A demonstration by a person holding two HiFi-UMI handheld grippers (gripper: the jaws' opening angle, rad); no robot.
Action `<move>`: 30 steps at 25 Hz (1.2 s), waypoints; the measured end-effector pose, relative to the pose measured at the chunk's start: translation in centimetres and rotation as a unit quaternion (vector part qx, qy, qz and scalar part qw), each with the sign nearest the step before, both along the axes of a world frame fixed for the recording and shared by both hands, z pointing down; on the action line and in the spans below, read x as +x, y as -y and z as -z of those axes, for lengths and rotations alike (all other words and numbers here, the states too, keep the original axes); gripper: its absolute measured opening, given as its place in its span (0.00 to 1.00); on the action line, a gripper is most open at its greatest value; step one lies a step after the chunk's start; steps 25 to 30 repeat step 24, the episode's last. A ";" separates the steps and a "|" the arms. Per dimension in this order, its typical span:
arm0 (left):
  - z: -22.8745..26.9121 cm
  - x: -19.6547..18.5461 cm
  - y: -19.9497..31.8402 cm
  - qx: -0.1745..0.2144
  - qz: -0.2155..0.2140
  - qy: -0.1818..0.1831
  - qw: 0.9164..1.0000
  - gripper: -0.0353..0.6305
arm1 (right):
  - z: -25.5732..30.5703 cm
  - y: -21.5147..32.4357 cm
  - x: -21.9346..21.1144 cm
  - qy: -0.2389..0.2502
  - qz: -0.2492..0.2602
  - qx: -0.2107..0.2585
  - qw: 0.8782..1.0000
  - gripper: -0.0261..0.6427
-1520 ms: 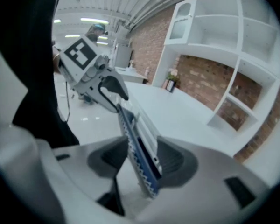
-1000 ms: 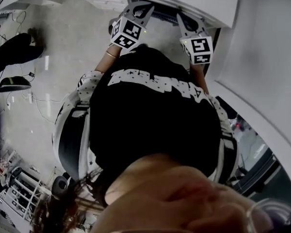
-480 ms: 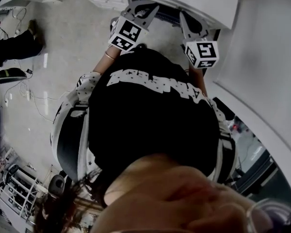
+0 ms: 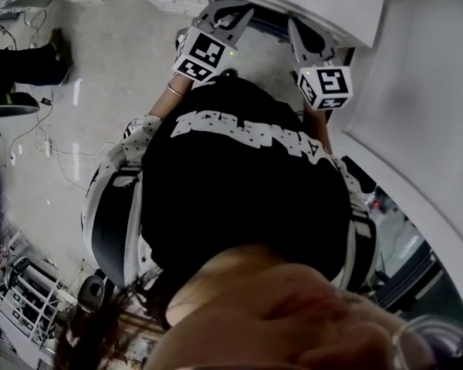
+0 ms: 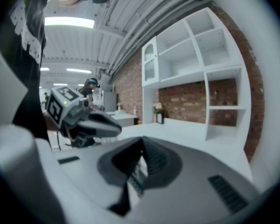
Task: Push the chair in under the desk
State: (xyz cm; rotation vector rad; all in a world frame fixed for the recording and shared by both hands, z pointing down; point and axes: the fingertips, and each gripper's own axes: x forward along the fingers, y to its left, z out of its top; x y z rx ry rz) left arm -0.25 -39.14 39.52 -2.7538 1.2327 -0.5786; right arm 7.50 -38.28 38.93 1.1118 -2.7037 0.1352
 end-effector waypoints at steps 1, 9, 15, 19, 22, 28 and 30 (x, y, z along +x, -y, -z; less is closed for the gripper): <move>0.0 0.0 0.0 0.000 0.000 0.000 1.000 0.11 | 0.1 -0.1 -0.1 0.000 0.001 0.001 1.000 0.08; 0.0 -0.3 0.0 0.001 -0.006 0.000 1.000 0.11 | 0.9 0.0 -0.7 0.001 0.003 0.008 1.000 0.08; 0.0 -0.1 -0.2 0.005 -0.008 -0.004 1.000 0.11 | 0.8 -0.2 -0.5 0.001 0.001 0.012 1.000 0.08; 0.1 0.0 -0.6 0.007 -0.009 -0.007 1.000 0.11 | 0.9 -0.7 -0.4 0.000 0.000 0.012 1.000 0.08; 0.4 0.1 -0.6 0.009 -0.010 -0.006 1.000 0.11 | 1.3 -0.6 -0.3 -0.001 -0.001 0.015 1.000 0.08; 0.6 0.1 -0.4 0.013 -0.011 -0.006 1.000 0.11 | 1.6 -0.3 -0.3 -0.002 0.000 0.021 1.000 0.08; 0.6 0.1 -0.4 0.013 -0.011 -0.006 1.000 0.11 | 1.6 -0.3 -0.3 -0.002 0.000 0.021 1.000 0.08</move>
